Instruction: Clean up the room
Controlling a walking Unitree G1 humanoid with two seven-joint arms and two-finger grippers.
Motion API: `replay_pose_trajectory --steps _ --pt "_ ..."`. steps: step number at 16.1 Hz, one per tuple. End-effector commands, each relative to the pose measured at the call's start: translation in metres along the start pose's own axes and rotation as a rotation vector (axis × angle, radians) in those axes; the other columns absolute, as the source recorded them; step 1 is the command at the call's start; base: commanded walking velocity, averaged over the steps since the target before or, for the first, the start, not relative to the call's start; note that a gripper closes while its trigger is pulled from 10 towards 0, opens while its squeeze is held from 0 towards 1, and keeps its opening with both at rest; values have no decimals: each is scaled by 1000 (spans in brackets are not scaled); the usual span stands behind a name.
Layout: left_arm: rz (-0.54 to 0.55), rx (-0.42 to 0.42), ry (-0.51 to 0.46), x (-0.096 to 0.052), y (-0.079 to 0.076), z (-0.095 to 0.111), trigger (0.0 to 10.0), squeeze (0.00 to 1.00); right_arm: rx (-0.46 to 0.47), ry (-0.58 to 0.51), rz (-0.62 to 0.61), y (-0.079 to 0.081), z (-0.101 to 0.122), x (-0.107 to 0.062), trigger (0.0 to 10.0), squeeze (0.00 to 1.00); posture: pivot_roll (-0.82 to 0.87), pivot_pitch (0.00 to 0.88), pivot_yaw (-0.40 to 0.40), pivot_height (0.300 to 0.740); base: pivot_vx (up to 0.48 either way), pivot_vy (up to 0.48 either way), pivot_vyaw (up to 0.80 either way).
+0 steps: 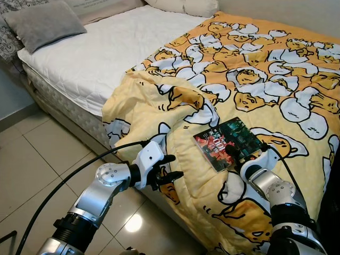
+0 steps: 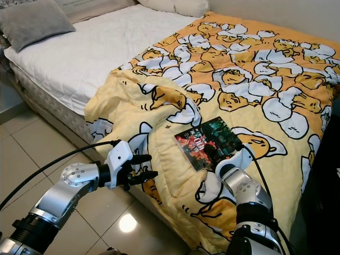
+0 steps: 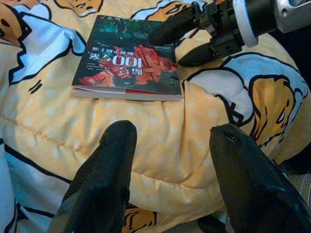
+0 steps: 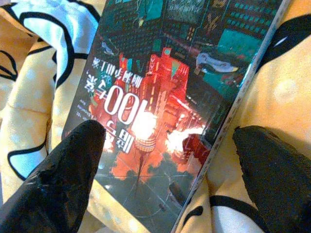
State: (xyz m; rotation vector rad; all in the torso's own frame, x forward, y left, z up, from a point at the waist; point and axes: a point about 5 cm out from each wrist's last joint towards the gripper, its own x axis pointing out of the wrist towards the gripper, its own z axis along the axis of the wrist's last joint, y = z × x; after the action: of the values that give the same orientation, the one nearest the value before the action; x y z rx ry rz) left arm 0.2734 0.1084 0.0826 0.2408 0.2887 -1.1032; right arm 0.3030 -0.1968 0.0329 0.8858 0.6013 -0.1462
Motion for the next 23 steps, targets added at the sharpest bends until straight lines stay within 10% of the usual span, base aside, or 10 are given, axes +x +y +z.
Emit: replay_pose_trajectory --steps 1,4,6,23 --pt "5 10 -14 -2 4 4 10000 286 -1 19 18 3 -4 0 10000 710 -30 0 36 740 0 0 0" --pt "-2 5 -24 -2 4 5 10000 286 56 40 35 3 -11 3 10000 600 -25 0 41 740 0 0 0" --pt "-9 6 -22 -2 4 5 10000 278 103 52 46 3 -13 5 10000 0 -20 0 44 740 0 0 0" --pt "-37 -10 -10 -4 0 5 10000 275 250 -96 183 0 -18 14 10000 0 30 2 66 740 0 0 0"
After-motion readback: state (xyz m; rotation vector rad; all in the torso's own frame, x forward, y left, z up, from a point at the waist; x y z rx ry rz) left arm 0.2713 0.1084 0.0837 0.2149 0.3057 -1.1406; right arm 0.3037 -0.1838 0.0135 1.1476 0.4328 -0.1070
